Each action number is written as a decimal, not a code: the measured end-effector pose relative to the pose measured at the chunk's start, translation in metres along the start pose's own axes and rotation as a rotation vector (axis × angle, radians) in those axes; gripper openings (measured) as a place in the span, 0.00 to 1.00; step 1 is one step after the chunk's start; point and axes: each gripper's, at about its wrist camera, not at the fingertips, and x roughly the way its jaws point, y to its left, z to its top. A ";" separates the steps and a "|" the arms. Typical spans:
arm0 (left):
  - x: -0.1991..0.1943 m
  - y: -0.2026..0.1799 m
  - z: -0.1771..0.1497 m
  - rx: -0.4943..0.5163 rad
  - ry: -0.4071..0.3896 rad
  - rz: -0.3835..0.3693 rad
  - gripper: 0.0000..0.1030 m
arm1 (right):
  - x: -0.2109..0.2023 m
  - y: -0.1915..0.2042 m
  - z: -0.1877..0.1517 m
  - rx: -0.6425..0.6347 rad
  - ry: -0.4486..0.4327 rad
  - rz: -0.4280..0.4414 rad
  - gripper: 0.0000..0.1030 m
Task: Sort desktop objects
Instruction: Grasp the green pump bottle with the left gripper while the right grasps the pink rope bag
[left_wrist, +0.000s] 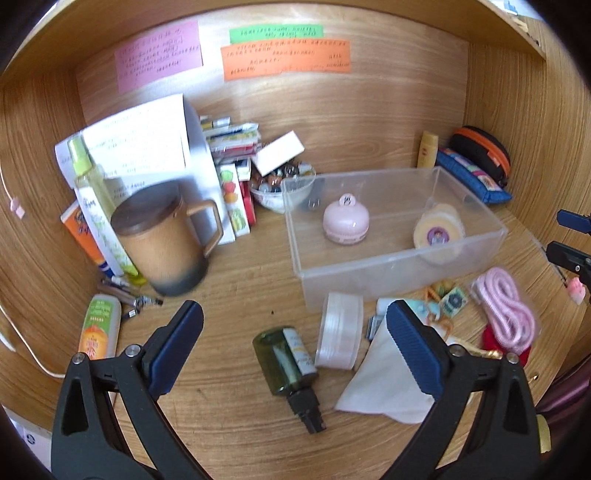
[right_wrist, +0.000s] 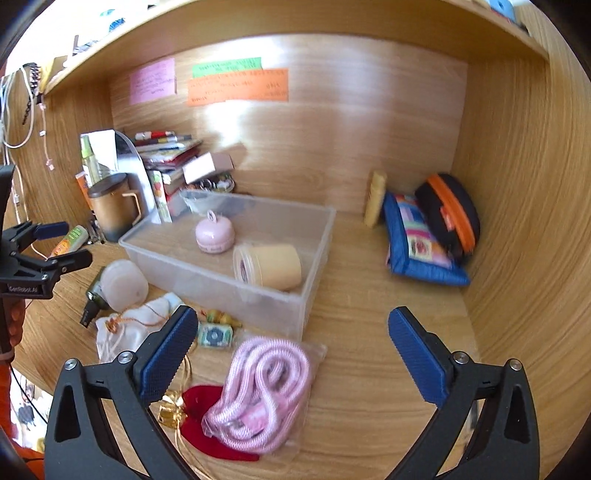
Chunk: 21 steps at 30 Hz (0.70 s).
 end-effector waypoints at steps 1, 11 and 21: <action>0.002 0.002 -0.004 -0.006 0.009 0.001 0.98 | 0.003 0.000 -0.003 0.006 0.010 -0.006 1.00; 0.023 0.025 -0.038 -0.064 0.103 -0.032 0.98 | 0.029 -0.003 -0.037 0.078 0.118 -0.020 1.00; 0.047 0.026 -0.048 -0.065 0.153 -0.049 0.98 | 0.054 -0.001 -0.052 0.126 0.203 0.017 1.00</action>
